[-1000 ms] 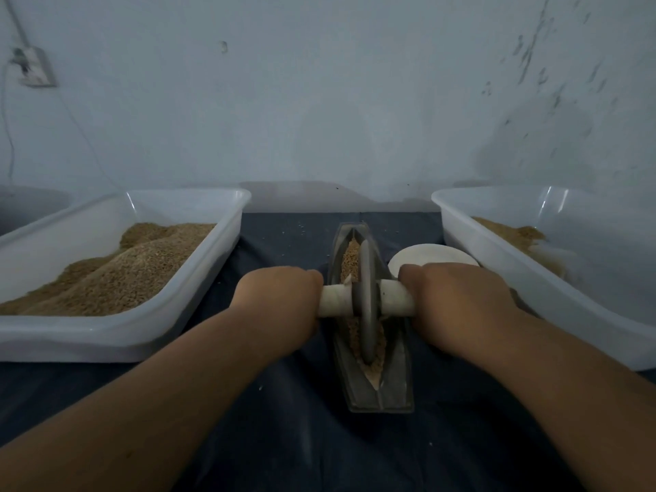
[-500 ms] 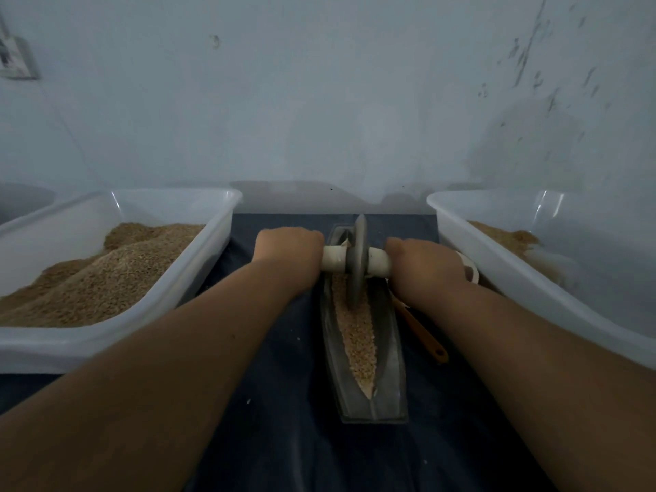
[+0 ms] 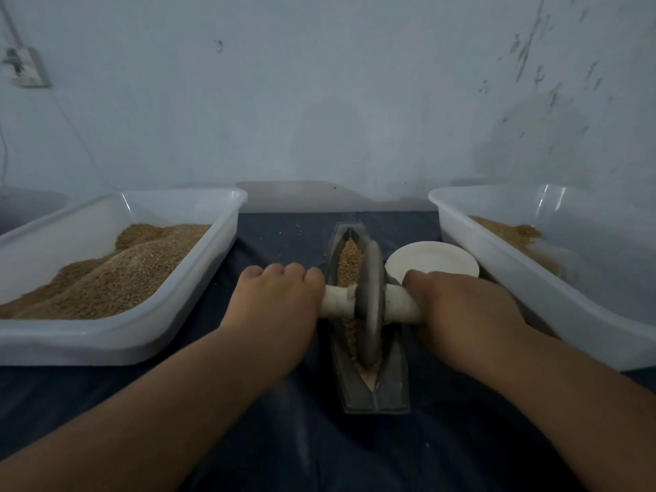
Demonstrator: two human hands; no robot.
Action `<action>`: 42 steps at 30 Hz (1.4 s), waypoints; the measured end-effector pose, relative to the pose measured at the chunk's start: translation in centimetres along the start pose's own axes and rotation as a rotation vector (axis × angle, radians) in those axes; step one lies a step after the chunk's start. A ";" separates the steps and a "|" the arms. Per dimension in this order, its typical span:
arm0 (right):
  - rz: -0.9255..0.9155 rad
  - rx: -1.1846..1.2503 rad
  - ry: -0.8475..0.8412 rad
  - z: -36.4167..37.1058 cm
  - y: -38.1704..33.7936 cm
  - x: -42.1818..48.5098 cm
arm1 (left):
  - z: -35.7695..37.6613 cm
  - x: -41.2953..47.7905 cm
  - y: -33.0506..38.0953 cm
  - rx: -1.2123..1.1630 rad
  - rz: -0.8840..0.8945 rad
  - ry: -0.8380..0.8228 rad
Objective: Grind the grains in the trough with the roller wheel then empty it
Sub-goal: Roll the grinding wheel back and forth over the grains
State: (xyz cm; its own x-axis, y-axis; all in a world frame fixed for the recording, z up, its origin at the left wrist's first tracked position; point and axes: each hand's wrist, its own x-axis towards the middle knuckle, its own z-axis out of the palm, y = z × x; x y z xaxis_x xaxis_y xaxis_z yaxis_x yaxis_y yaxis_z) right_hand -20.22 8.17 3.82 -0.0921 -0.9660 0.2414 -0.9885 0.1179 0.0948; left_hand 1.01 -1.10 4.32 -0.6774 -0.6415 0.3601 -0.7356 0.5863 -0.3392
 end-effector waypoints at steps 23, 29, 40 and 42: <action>-0.017 -0.096 0.088 1.0 0.3 7.3 | 4.7 7.3 -2.6 -0.195 -0.098 -0.226; -0.010 -0.041 0.067 -0.1 -0.6 1.7 | 2.0 1.5 -1.1 -0.147 -0.058 -0.071; 0.016 -0.065 0.005 0.4 0.0 3.4 | 2.1 2.7 -1.1 -0.132 -0.060 -0.102; 0.027 -0.027 -0.026 1.0 0.6 6.1 | 2.7 4.9 -1.3 -0.108 -0.079 -0.118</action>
State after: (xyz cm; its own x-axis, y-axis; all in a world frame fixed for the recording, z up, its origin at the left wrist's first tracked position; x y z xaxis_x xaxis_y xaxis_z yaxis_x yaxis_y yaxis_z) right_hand -21.45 2.14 4.36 -0.1218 -0.9681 0.2188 -0.9820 0.1496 0.1151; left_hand -1.33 -6.34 4.14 -0.6170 -0.7372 0.2754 -0.7870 0.5776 -0.2168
